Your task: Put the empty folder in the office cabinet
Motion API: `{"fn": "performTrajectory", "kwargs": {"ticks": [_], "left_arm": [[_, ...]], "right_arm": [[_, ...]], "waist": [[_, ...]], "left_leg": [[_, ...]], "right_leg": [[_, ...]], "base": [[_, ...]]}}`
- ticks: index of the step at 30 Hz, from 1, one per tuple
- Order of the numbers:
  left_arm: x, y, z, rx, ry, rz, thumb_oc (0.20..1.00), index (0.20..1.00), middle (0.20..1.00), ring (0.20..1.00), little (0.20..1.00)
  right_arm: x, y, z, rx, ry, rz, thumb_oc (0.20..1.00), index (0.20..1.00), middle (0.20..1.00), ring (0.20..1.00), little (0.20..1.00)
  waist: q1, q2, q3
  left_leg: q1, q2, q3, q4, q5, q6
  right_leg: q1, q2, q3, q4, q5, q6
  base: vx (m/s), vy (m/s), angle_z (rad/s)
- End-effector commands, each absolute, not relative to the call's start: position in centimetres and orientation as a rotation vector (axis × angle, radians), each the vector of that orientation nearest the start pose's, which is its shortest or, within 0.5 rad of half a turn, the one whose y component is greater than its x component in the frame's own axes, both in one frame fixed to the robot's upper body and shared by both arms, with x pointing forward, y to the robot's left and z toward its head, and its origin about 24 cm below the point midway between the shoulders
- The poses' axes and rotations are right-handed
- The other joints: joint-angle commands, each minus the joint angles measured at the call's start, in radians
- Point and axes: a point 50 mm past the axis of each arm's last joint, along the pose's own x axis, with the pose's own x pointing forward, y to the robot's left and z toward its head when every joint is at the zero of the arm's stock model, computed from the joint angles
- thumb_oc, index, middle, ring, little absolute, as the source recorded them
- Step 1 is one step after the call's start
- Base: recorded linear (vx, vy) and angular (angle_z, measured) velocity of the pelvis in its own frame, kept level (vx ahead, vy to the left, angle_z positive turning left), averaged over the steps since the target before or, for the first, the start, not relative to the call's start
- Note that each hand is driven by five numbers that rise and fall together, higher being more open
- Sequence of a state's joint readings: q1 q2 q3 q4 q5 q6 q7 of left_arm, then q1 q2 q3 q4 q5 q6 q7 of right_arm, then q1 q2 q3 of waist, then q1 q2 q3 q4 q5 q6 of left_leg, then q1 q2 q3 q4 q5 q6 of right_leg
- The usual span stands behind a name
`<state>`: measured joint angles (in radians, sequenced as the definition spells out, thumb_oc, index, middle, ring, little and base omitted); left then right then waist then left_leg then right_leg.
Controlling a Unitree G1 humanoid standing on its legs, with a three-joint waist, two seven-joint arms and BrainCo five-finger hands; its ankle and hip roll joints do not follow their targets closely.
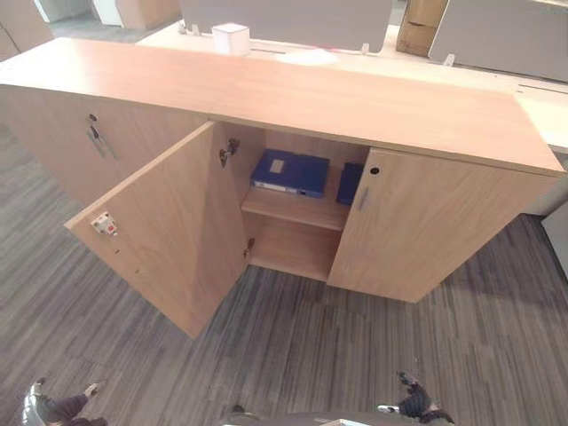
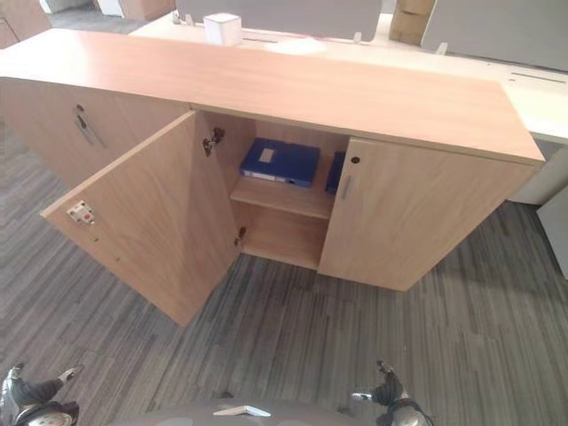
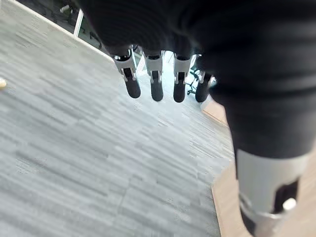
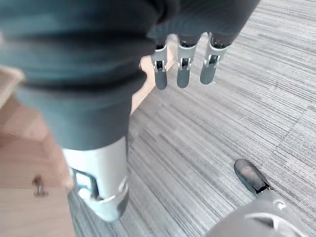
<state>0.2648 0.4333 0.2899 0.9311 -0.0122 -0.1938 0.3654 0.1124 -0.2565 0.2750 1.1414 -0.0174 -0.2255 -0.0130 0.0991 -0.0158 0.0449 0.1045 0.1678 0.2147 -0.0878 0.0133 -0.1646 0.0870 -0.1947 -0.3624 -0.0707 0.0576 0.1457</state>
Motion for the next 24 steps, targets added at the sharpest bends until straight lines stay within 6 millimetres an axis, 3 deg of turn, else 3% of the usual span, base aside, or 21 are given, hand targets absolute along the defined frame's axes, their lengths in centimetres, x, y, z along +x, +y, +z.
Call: {"fn": "performTrajectory", "kwargs": {"ticks": [1, 5, 9, 17, 19, 20, 24], "left_arm": [[6.3, 39.9, -5.4, 0.653, 0.737, 0.866, 1.000, 1.000, 1.000, 1.000, 1.000], [8.9, 41.6, -2.6, 0.728, 0.611, 0.866, 1.000, 1.000, 1.000, 1.000, 1.000], [9.8, 42.5, -1.3, 0.772, 0.580, 0.873, 1.000, 1.000, 1.000, 1.000, 1.000], [11.8, 45.9, 3.4, 0.854, 0.492, 0.929, 1.000, 1.000, 1.000, 1.000, 1.000], [11.8, 45.9, 3.4, 0.854, 0.492, 0.929, 1.000, 1.000, 1.000, 1.000, 1.000], [13.5, 46.2, 4.7, 0.875, 0.446, 0.905, 1.000, 1.000, 1.000, 1.000, 1.000], [15.1, 45.9, 5.5, 0.885, 0.413, 0.851, 1.000, 1.000, 1.000, 1.000, 1.000]], "right_arm": [[9.1, -24.5, -14.9, -0.427, 1.016, 0.077, 1.000, 1.000, 1.000, 1.000, 1.000], [9.8, -24.5, -14.6, -0.406, 0.987, 0.062, 1.000, 1.000, 1.000, 1.000, 1.000], [10.0, -23.9, -14.7, -0.385, 0.978, 0.067, 1.000, 1.000, 1.000, 1.000, 1.000], [9.5, -22.5, -15.0, -0.334, 0.978, 0.095, 1.000, 1.000, 1.000, 1.000, 1.000], [9.5, -22.5, -15.0, -0.334, 0.978, 0.095, 1.000, 1.000, 1.000, 1.000, 1.000], [9.6, -22.1, -15.0, -0.315, 0.968, 0.098, 1.000, 1.000, 1.000, 1.000, 1.000], [9.8, -21.9, -14.8, -0.298, 0.951, 0.095, 1.000, 1.000, 1.000, 1.000, 1.000]], "waist": [[0.005, 0.009, -0.021], [0.003, -0.030, -0.005], [-0.003, -0.059, 0.006], [-0.025, -0.136, 0.044], [-0.025, -0.136, 0.044], [-0.034, -0.163, 0.063], [-0.055, -0.187, 0.075]], "left_leg": [[-0.042, 0.046, 0.002, 0.001, 0.043, -0.007], [-0.056, 0.000, -0.001, 0.001, 0.019, 0.022], [-0.058, -0.026, 0.006, 0.001, 0.002, 0.041], [-0.070, -0.073, 0.025, 0.001, -0.022, 0.076], [-0.070, -0.073, 0.025, 0.001, -0.022, 0.076], [-0.080, -0.082, 0.028, 0.003, -0.024, 0.083], [-0.081, -0.087, 0.036, 0.003, -0.030, 0.090]], "right_leg": [[-0.046, -0.032, 0.007, 0.008, 0.015, 0.023], [-0.073, -0.074, 0.031, 0.010, 0.052, 0.051], [-0.088, -0.091, 0.052, 0.010, 0.075, 0.064], [-0.135, -0.120, 0.102, 0.014, 0.137, 0.095], [-0.135, -0.120, 0.102, 0.014, 0.137, 0.095], [-0.157, -0.125, 0.122, 0.016, 0.166, 0.104], [-0.172, -0.127, 0.139, 0.020, 0.193, 0.110]], "base": [[-0.03, 0.234, -0.14], [-0.04, 0.184, -0.08], [-0.03, 0.116, -0.11], [-0.03, 0.087, -0.12], [-0.05, 0.050, -0.03], [-0.08, 0.070, -0.03], [-0.04, 0.048, -0.12]]}}
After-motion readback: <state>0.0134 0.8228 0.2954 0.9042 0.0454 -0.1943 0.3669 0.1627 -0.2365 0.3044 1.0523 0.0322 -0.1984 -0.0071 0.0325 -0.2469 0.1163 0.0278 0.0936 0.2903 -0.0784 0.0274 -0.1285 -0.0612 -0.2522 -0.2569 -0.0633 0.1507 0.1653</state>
